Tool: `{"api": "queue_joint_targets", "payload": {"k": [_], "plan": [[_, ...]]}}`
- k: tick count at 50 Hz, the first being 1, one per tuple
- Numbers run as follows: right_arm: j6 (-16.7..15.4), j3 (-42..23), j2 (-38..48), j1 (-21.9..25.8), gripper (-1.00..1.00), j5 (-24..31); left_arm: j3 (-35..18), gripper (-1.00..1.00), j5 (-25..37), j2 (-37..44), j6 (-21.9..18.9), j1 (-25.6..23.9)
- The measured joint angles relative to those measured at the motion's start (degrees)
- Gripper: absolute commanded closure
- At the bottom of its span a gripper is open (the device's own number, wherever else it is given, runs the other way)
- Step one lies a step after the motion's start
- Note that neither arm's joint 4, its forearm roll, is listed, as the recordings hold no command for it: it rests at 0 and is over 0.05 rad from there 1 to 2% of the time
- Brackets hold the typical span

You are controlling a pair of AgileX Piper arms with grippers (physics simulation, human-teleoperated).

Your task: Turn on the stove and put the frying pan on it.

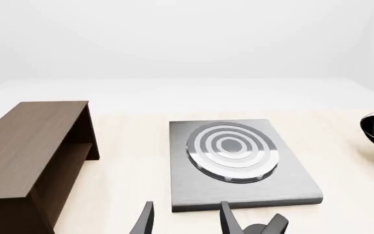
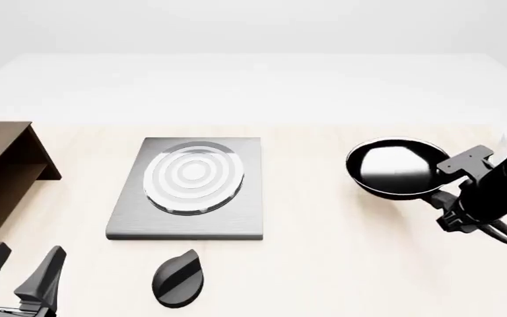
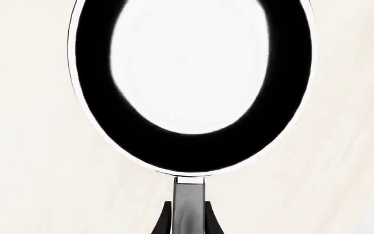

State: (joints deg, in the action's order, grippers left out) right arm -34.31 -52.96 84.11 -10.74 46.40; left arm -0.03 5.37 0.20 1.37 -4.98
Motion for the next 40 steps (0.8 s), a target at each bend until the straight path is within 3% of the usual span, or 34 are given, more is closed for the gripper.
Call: {"api": "queue_joint_targets", "payload": {"k": [21,40], "plan": [[-0.5,-4.8,-7.5,4.7,1.0,8.7,0.0,-1.0,0.0,-0.1,-0.2,-0.1],[0.1,-7.4,-7.4,13.6,1.0,8.5,0.0,-1.0,-0.1,-0.1,-0.4,-0.1]]}}
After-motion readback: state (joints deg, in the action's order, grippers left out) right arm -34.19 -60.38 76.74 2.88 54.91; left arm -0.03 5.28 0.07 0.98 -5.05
